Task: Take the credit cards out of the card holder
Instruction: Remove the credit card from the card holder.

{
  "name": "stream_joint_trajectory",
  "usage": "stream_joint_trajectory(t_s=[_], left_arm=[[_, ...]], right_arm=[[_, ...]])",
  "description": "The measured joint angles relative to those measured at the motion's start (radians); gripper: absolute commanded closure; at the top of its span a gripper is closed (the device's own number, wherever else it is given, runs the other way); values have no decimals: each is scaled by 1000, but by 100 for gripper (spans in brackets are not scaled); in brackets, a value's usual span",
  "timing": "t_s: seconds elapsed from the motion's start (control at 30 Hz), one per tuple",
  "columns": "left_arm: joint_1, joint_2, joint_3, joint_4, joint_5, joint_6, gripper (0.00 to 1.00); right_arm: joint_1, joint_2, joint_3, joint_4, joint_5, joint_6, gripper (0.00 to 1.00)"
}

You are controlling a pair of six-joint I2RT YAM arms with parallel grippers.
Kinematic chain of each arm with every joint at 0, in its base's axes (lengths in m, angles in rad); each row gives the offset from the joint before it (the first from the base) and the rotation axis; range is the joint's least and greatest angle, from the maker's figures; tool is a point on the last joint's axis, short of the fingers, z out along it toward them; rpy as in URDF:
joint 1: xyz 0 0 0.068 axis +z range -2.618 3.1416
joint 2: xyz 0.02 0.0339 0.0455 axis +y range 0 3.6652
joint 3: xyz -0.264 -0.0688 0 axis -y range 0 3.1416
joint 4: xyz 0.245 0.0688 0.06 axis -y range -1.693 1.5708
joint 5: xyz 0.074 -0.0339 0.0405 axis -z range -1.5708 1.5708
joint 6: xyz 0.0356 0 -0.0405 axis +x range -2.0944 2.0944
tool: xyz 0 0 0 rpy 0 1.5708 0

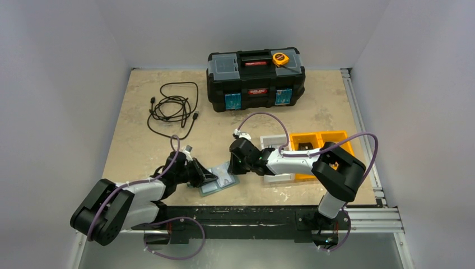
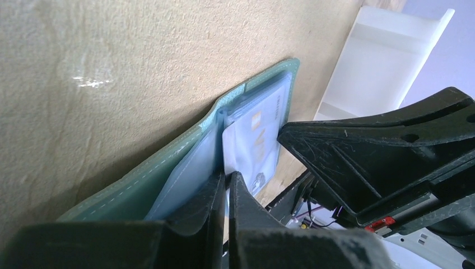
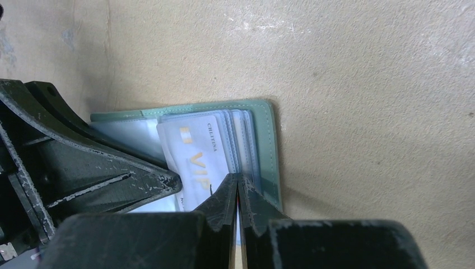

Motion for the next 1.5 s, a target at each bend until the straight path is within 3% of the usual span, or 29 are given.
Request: stream_joint_trajectory(t_s=[0.17,0.5,1.0,1.07,1.33,1.5], left_arm=[[0,-16,3,-22,-2,-4,100],[4,-166,87,-344,-62,78,100],[28,-312,124,-603,-105,153,100],[29,-338,138,-643,-108,163,100],[31,-387,191,-747,-114,200,100],[31,-400,232,-771,-109,206,100]], right_arm=[[-8,0,0,-1,0,0,100],[-29,-8,-18,16,-13,5,100],[-49,-5,-27,-3,3,-4,100],[-49,-10,-25,-14,3,-10,95],[-50,-61,21,-197,2,-79,51],[-51,-111,82,-221,-26,-116,32]])
